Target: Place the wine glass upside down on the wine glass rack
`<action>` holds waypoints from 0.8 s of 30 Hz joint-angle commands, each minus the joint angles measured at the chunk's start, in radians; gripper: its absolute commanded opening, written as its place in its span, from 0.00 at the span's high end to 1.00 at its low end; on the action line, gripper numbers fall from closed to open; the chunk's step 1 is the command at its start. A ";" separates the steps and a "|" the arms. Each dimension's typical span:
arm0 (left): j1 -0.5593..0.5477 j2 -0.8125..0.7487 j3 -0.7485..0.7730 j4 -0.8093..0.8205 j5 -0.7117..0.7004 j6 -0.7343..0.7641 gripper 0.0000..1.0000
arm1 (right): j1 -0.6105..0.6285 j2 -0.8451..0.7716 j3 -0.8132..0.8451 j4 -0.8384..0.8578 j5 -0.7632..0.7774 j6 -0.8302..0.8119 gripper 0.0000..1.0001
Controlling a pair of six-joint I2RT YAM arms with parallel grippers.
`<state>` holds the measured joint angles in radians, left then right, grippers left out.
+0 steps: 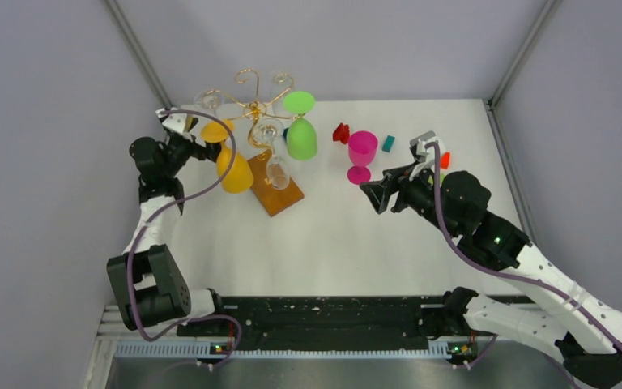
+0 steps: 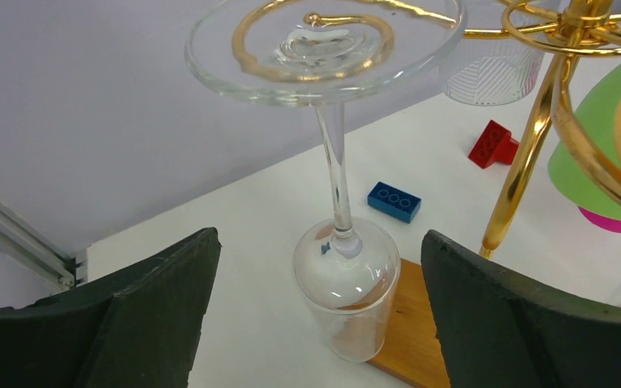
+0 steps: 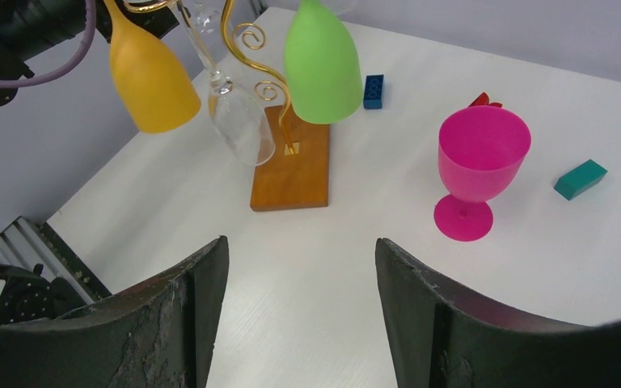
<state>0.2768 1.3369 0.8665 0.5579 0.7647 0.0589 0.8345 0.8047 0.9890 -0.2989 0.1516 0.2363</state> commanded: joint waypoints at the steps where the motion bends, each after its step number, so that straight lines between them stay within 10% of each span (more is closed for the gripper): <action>1: -0.002 -0.038 -0.025 0.017 -0.040 0.071 0.01 | -0.010 -0.013 0.004 0.040 -0.009 -0.009 0.34; 24: -0.001 -0.061 -0.131 0.127 -0.224 0.133 0.01 | -0.010 -0.015 -0.014 0.061 -0.017 -0.008 0.34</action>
<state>0.2756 1.3296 0.7650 0.6228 0.6025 0.1734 0.8345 0.8051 0.9752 -0.2760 0.1448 0.2359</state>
